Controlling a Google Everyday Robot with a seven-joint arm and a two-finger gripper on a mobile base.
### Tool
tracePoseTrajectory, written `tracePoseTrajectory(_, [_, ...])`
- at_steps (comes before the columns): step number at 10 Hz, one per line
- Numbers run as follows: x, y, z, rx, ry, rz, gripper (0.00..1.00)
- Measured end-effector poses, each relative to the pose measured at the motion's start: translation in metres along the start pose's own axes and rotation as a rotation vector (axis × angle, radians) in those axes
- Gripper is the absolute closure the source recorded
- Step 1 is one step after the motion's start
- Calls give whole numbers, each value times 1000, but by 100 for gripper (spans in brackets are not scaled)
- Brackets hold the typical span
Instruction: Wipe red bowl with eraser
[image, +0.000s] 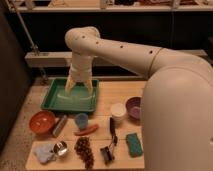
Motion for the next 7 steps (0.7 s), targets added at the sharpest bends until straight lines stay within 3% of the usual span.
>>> tracePoseTrajectory(2, [1, 2, 0, -1, 1, 4, 34])
tracePoseTrajectory(4, [-1, -6, 12, -12, -36, 13, 34])
tracePoseTrajectory(7, [-5, -45, 68, -8, -118, 74, 34])
